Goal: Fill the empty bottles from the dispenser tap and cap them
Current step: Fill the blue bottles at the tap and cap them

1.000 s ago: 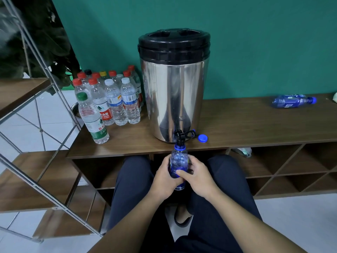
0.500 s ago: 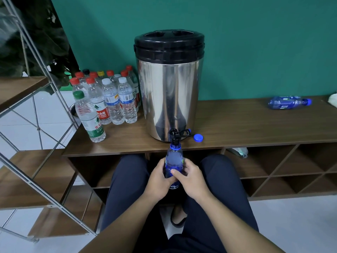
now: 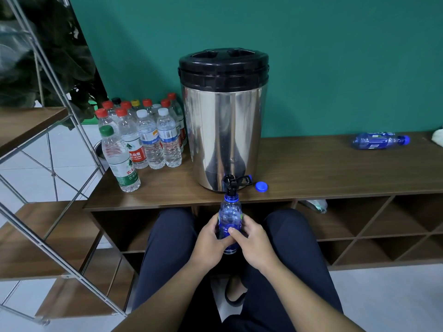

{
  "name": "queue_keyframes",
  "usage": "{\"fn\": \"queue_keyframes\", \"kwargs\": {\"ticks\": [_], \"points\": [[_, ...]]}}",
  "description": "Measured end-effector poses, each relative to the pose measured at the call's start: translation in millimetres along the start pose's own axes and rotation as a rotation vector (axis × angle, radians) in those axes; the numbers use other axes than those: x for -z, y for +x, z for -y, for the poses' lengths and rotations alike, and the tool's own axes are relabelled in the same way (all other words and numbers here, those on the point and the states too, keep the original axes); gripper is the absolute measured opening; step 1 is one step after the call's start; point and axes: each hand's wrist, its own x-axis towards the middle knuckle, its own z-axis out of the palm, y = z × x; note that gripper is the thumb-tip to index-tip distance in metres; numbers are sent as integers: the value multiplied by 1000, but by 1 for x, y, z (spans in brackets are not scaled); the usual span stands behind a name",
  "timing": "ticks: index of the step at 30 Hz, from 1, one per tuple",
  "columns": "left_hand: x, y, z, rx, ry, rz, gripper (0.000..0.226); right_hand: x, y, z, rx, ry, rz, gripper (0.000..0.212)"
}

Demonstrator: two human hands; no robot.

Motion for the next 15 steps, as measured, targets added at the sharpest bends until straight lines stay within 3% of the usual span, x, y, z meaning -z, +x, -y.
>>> {"fn": "queue_keyframes", "kwargs": {"ticks": [15], "points": [[0, -1, 0, 12, -51, 15, 57, 0, -1, 1, 5, 18, 13, 41]]}}
